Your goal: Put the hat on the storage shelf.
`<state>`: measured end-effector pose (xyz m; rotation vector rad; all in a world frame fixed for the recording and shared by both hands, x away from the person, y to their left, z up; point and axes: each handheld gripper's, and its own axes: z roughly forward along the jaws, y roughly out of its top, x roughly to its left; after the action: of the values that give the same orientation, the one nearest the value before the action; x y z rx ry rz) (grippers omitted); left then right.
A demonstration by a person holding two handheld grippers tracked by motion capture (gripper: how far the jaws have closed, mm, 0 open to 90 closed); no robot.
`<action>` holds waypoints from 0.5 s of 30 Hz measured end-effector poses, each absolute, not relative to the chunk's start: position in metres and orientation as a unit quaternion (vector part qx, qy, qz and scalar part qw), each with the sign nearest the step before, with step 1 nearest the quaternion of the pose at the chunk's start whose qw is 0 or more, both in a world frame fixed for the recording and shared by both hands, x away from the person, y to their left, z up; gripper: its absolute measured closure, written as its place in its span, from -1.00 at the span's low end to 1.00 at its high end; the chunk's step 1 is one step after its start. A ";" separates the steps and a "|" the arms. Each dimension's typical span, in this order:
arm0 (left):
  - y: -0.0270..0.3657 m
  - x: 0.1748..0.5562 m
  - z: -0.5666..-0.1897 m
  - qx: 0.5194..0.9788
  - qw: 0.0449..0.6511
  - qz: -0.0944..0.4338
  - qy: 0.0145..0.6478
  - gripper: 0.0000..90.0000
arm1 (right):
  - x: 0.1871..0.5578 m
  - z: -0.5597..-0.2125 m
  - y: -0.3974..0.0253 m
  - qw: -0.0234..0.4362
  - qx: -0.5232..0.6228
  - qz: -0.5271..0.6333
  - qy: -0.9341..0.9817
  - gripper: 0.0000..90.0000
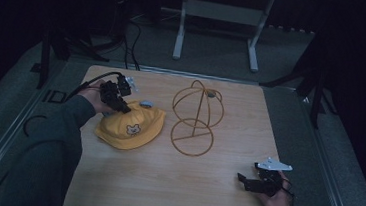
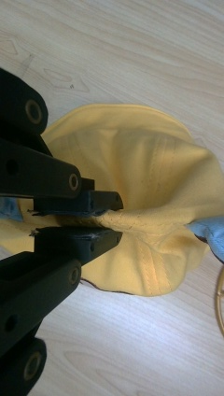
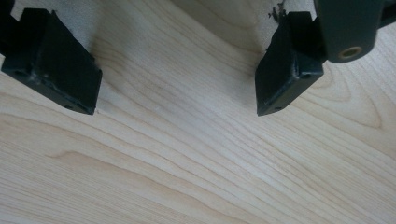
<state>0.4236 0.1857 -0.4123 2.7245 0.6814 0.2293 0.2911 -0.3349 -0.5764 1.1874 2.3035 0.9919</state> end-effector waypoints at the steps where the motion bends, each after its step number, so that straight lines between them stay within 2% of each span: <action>1: 0.187 0.423 -0.410 0.954 0.165 0.080 0.238 0.85 | 0.291 -0.576 -0.335 0.182 0.421 0.351 0.816 -0.67; 15: 0.195 0.414 -0.383 0.948 0.201 0.087 0.232 0.85 | 0.291 -0.576 -0.335 0.182 0.421 0.351 0.816 -0.67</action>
<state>0.4143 0.1952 -0.3831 2.6483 0.6481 0.2435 0.2910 -0.3349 -0.5763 1.1880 2.3041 0.9917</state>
